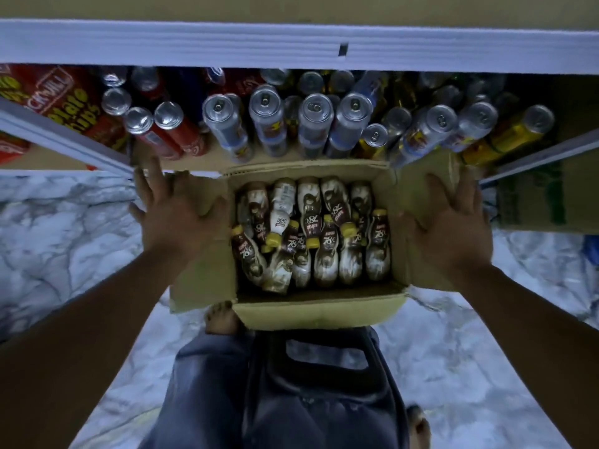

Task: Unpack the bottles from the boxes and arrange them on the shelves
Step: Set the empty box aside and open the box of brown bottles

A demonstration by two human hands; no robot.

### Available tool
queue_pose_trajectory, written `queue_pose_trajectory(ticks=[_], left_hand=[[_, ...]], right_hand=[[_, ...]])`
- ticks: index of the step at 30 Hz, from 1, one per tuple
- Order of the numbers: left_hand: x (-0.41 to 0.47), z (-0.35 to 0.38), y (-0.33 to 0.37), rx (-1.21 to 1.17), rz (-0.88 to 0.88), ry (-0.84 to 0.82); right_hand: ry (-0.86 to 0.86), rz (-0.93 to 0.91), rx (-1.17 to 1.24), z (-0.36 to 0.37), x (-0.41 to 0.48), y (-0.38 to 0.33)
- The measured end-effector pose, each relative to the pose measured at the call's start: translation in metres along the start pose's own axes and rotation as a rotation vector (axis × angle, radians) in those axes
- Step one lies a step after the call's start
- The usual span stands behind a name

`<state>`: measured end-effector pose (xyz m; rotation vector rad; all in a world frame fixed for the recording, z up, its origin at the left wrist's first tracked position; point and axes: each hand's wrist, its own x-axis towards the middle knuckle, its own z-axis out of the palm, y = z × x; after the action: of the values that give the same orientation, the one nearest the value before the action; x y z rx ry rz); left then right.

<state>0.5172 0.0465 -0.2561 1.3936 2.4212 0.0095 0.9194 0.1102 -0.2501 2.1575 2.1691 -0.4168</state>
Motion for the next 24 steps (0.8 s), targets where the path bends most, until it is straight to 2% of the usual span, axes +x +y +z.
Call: queue_pose_trajectory(ticks=[3, 5, 7, 9, 11, 17, 24], left_hand=[[0.001, 0.008, -0.017, 0.075, -0.161, -0.119], [0.002, 0.019, -0.019, 0.057, -0.211, -0.228], [0.001, 0.039, -0.015, -0.156, -0.216, -0.307], [-0.009, 0.058, -0.005, -0.477, -0.222, -0.369], [-0.023, 0.079, 0.003, -0.603, -0.199, -0.342], [-0.044, 0.115, 0.006, -0.487, -0.122, -0.077], [-0.021, 0.117, 0.01, -0.483, -0.047, -0.018]], right_hand=[[-0.043, 0.028, -0.089, 0.012, 0.005, 0.013], [-0.218, 0.068, -0.101, 0.026, 0.011, 0.016], [-0.451, 0.13, 0.048, 0.043, 0.019, 0.017], [-0.539, 0.199, 0.234, 0.057, 0.023, 0.01], [-0.476, 0.209, 0.264, 0.068, 0.02, 0.002], [-0.131, 0.04, 0.182, 0.097, 0.004, 0.002], [-0.037, 0.105, 0.186, 0.1, 0.002, 0.0]])
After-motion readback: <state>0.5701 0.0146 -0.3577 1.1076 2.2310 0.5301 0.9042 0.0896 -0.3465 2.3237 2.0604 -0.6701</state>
